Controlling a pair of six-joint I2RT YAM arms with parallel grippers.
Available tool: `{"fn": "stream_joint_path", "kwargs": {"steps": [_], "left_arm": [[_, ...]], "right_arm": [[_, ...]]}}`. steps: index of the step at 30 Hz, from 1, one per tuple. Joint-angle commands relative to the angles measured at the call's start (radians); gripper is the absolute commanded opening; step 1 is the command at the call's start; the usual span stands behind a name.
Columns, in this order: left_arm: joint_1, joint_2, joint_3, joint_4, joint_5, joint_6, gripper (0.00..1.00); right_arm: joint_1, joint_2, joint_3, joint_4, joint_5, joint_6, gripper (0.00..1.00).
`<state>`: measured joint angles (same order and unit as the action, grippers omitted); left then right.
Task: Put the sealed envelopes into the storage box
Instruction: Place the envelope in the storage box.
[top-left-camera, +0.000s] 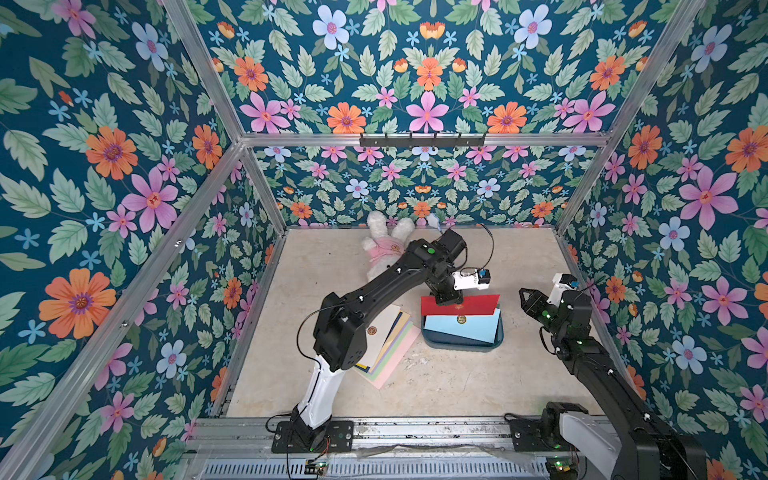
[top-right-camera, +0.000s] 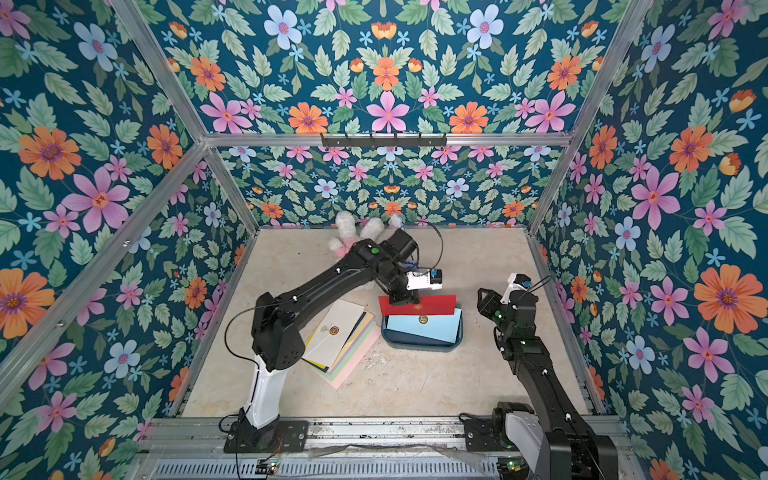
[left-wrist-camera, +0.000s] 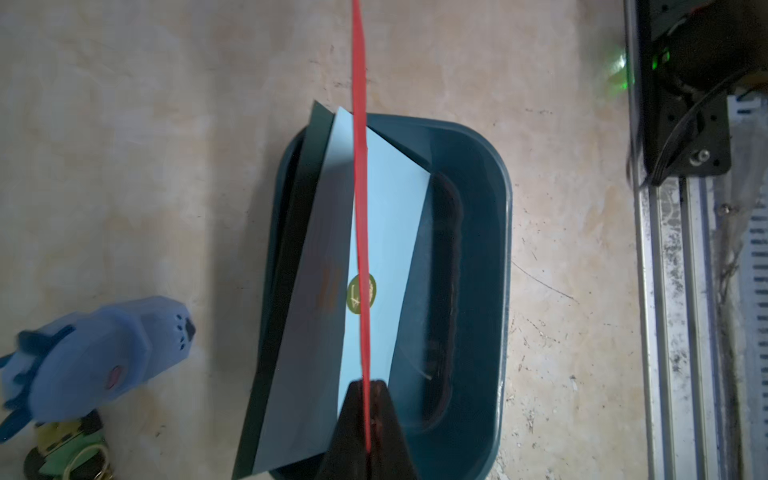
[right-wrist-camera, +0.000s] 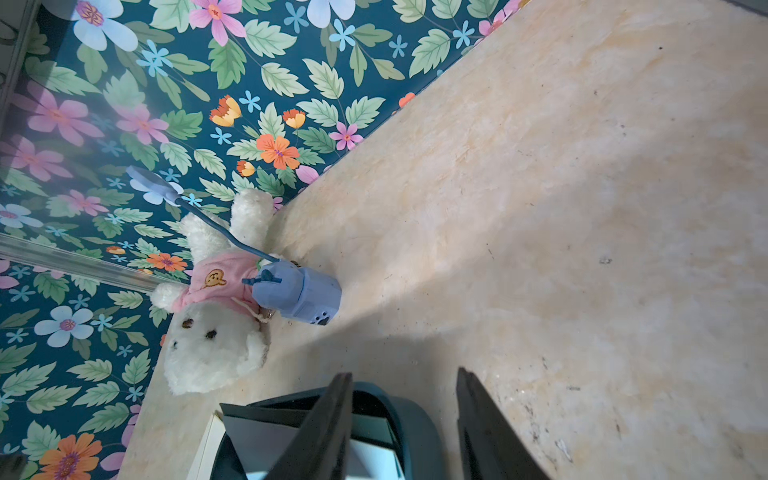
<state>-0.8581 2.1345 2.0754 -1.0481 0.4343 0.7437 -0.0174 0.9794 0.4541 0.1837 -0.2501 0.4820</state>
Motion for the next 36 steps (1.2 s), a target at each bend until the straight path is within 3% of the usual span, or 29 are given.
{"fn": "stream_joint_path", "kwargs": {"steps": [1, 6, 13, 21, 30, 36], "left_arm": [[0.001, 0.034, 0.02, -0.093, -0.028, 0.072, 0.0], [-0.004, 0.051, -0.021, -0.023, 0.007, 0.076, 0.0], [-0.008, 0.084, 0.031, 0.01, 0.056, 0.019, 0.0], [-0.01, 0.077, -0.04, 0.063, 0.013, -0.04, 0.0], [-0.011, 0.036, -0.068, 0.165, -0.022, -0.091, 0.31], [0.014, -0.09, -0.193, 0.319, -0.041, -0.19, 0.34]], "right_arm": [[-0.001, 0.013, 0.011, 0.017, -0.005, 0.008, 0.45], [0.0, 0.006, -0.003, 0.016, -0.003, 0.007, 0.45], [0.0, 0.016, 0.006, 0.015, -0.008, 0.009, 0.45], [0.0, 0.028, 0.003, 0.02, -0.017, 0.013, 0.45], [0.0, 0.028, 0.005, 0.011, -0.015, 0.013, 0.45], [0.0, 0.024, 0.014, 0.002, -0.022, 0.013, 0.46]]}}
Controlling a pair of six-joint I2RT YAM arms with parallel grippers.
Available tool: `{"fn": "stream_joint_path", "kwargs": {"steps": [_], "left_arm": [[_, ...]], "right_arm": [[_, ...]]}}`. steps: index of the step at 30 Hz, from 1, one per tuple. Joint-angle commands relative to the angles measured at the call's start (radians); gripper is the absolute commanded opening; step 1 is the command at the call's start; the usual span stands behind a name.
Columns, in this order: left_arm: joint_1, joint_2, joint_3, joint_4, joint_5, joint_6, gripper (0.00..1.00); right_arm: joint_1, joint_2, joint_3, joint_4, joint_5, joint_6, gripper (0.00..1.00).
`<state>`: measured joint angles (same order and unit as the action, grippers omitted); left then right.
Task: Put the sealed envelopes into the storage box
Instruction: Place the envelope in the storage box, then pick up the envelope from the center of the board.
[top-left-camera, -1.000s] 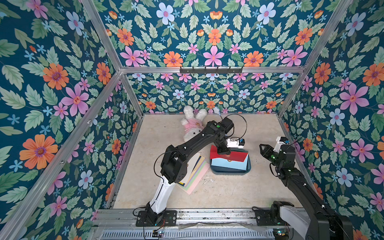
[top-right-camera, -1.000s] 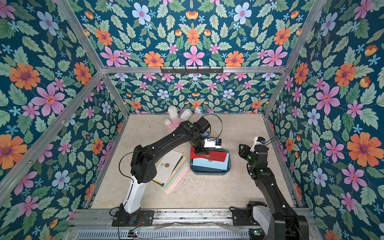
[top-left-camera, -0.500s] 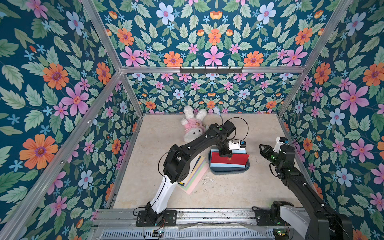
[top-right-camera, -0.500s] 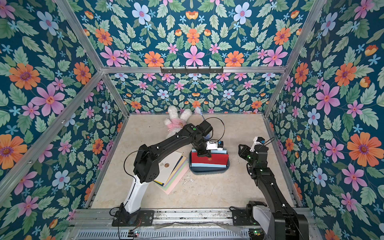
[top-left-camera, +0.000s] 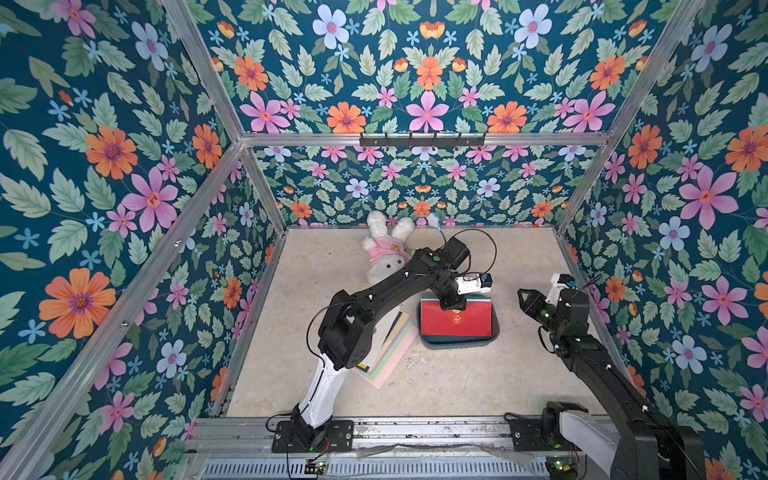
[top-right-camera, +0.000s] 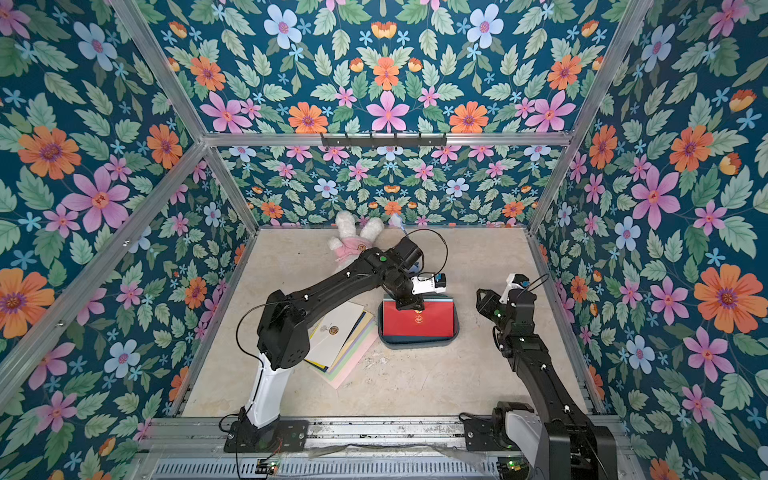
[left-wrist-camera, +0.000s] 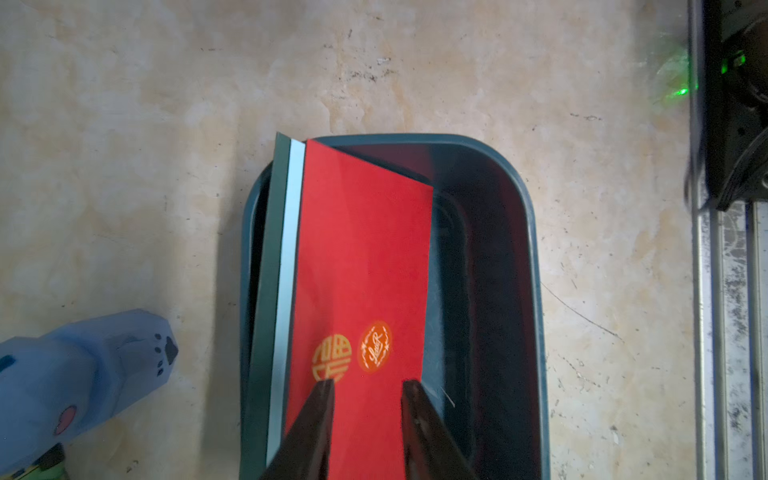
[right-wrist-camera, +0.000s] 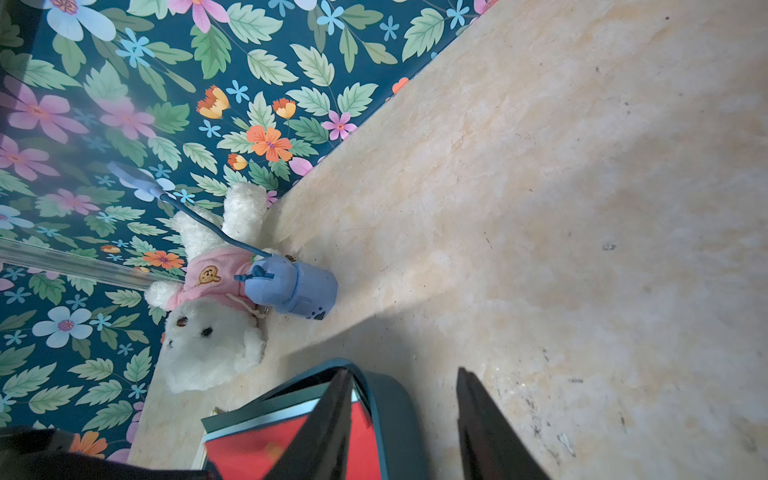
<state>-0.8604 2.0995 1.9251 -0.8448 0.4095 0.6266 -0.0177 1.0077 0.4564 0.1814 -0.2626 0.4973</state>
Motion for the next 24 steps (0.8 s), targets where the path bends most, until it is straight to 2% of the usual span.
{"fn": "stream_joint_path", "kwargs": {"steps": [1, 3, 7, 9, 11, 15, 19, 24], "left_arm": [[0.033, -0.102, -0.1, 0.18, -0.016, -0.121, 0.34], [0.08, -0.201, -0.23, 0.309, 0.001, -0.224, 0.34], [0.237, -0.442, -0.584, 0.625, 0.049, -0.511, 0.35], [0.308, -0.548, -0.764, 0.771, -0.015, -0.652, 0.36], [0.368, -0.632, -0.916, 0.855, -0.101, -0.773, 0.4], [0.475, -0.697, -1.084, 0.881, -0.173, -0.941, 0.4], [0.59, -0.727, -1.238, 0.973, -0.152, -1.093, 0.4], [0.643, -0.712, -1.303, 1.003, -0.143, -1.149, 0.37]], "right_arm": [[0.0, -0.009, 0.018, -0.004, -0.013, 0.0, 0.46], [0.001, -0.018, 0.036, -0.024, -0.033, 0.012, 0.47], [0.039, -0.031, 0.072, -0.057, -0.055, 0.108, 0.47], [0.117, -0.024, 0.096, -0.057, -0.032, 0.142, 0.47], [0.241, -0.002, 0.129, -0.057, 0.03, 0.178, 0.47], [0.501, 0.107, 0.218, -0.03, 0.14, 0.257, 0.47], [0.73, 0.312, 0.35, 0.003, 0.172, 0.309, 0.47], [0.896, 0.577, 0.543, -0.008, 0.141, 0.342, 0.47]]}}
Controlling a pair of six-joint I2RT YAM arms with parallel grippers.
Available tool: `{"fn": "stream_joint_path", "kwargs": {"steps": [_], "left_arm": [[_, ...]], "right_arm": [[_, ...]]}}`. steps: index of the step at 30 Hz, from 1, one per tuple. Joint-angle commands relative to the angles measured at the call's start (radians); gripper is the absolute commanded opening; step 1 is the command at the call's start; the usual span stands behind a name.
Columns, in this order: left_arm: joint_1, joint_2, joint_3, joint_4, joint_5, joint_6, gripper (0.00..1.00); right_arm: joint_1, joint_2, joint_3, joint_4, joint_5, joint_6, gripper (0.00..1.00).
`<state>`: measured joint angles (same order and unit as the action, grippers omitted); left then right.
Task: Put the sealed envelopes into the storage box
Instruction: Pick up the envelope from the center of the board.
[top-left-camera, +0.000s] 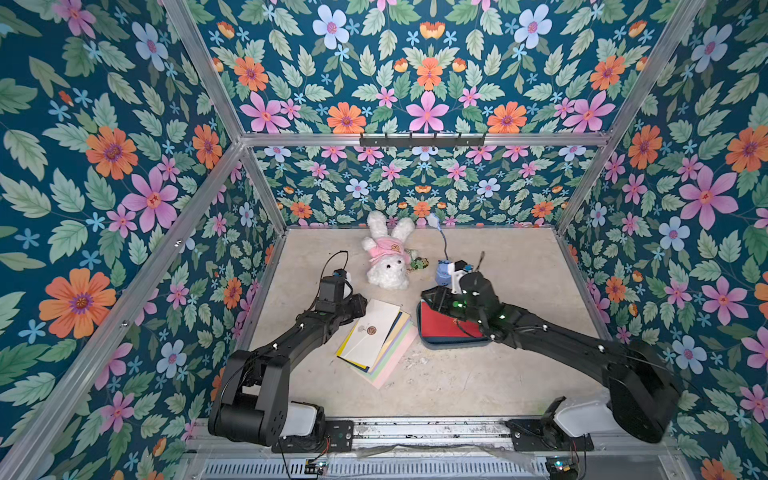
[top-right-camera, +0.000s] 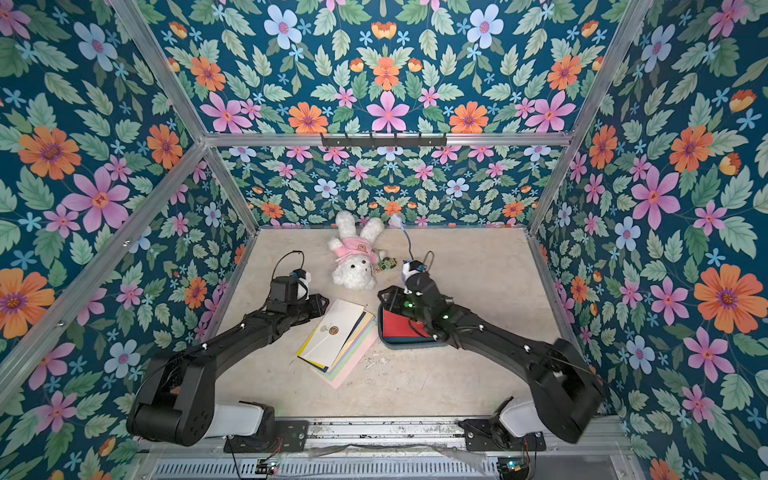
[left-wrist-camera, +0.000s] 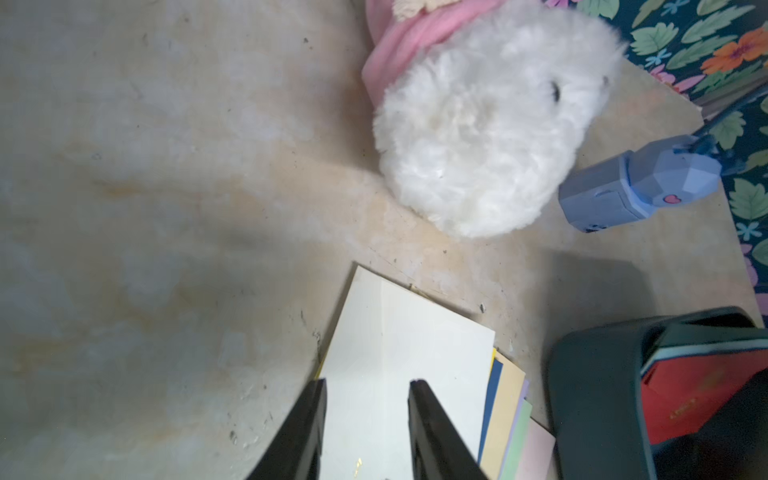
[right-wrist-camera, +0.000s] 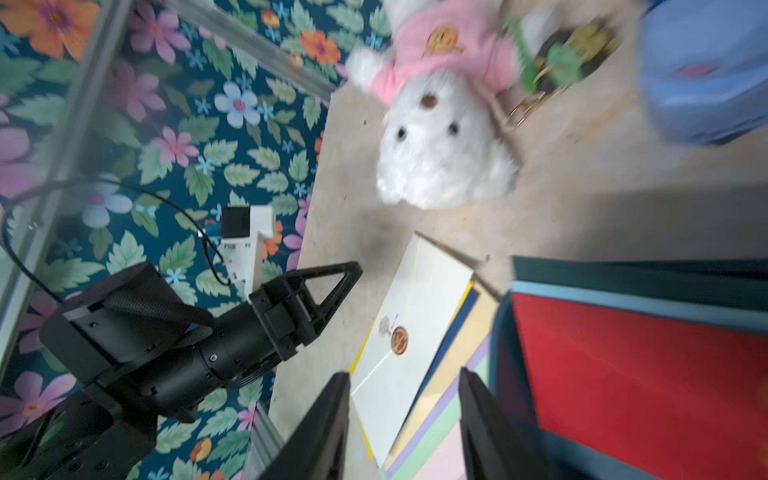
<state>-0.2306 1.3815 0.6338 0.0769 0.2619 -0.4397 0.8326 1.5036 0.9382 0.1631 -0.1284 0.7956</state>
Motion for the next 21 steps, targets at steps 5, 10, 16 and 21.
{"fn": "stream_joint_path", "kwargs": {"steps": [5, 10, 16, 21], "left_arm": [[0.015, 0.006, -0.073, 0.121, -0.01, -0.122, 0.35], [0.015, 0.03, -0.108, 0.145, 0.043, -0.131, 0.31], [0.017, 0.035, -0.138, 0.138, 0.016, -0.129, 0.31], [0.015, 0.072, -0.128, 0.141, 0.035, -0.131, 0.3]], "right_arm": [[0.095, 0.311, 0.225, -0.045, -0.019, 0.067, 0.47], [0.095, 0.435, 0.315, -0.097, -0.016, 0.092, 0.47], [0.095, 0.513, 0.352, -0.105, -0.052, 0.12, 0.47], [0.094, 0.527, 0.354, -0.111, -0.052, 0.131, 0.47]]}}
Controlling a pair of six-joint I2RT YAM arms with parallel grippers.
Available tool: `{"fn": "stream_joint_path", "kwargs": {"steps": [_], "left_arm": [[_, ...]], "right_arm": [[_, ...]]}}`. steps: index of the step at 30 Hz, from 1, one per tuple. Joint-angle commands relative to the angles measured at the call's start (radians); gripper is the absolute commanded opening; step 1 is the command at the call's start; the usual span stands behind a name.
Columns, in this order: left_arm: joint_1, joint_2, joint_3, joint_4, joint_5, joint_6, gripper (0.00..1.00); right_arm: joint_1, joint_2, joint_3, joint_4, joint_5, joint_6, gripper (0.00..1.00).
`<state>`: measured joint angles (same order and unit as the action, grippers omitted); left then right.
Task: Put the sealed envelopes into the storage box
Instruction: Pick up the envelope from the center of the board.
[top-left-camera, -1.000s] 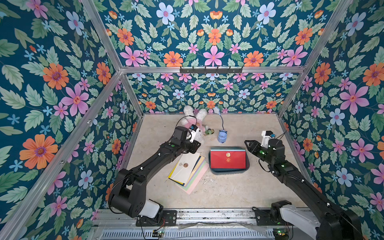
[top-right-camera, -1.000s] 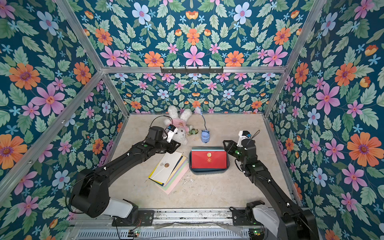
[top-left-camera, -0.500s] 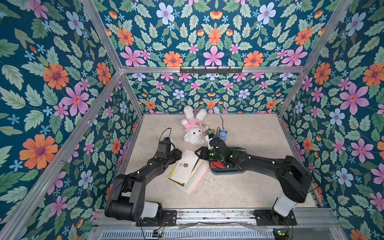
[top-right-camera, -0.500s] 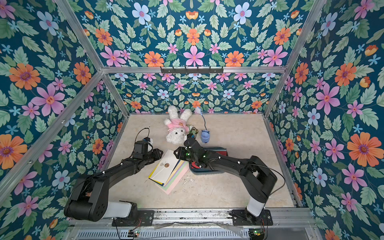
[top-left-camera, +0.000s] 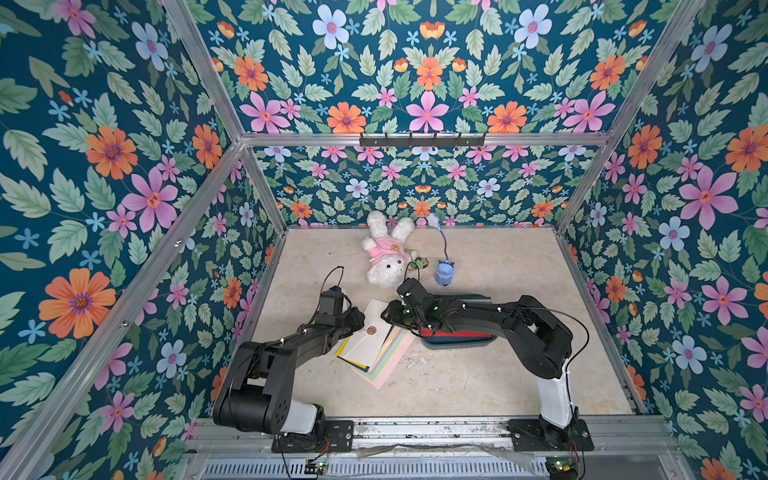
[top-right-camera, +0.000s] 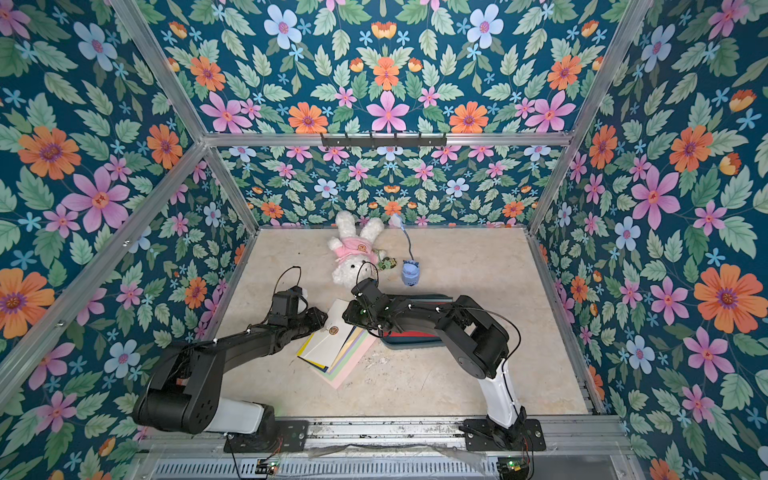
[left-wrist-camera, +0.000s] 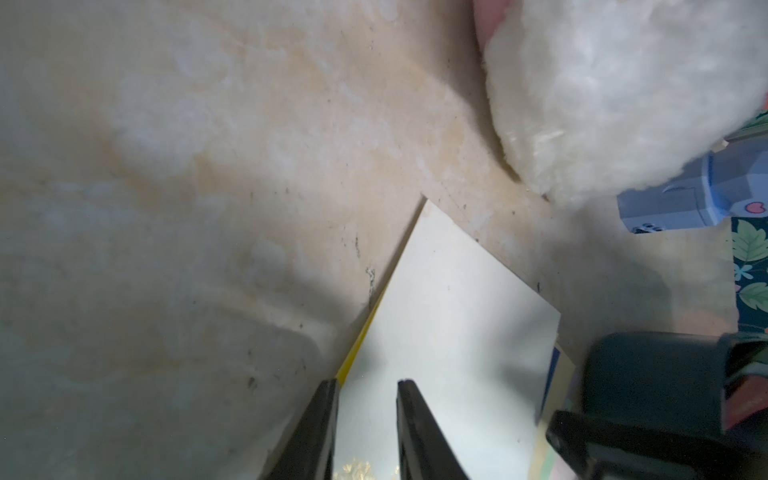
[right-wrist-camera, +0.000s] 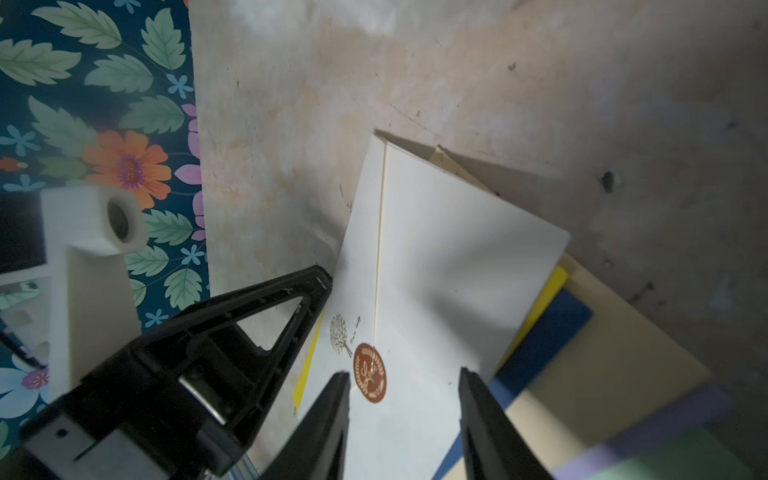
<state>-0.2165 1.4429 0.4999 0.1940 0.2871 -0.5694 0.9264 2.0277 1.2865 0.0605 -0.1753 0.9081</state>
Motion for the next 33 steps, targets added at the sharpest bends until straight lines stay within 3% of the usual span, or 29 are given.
{"fn": "stream_joint_path", "kwargs": {"steps": [1, 19, 33], "left_arm": [[0.001, 0.018, 0.008, 0.021, 0.012, 0.0, 0.3], [0.0, 0.054, 0.018, -0.005, 0.016, 0.006, 0.28], [0.0, 0.069, 0.02, 0.002, 0.051, 0.002, 0.28]], "right_arm": [[0.002, 0.003, 0.006, -0.012, -0.002, 0.02, 0.47], [0.022, -0.037, -0.018, -0.075, 0.054, 0.051, 0.48], [0.023, -0.011, 0.009, -0.039, 0.003, 0.069, 0.48]]}}
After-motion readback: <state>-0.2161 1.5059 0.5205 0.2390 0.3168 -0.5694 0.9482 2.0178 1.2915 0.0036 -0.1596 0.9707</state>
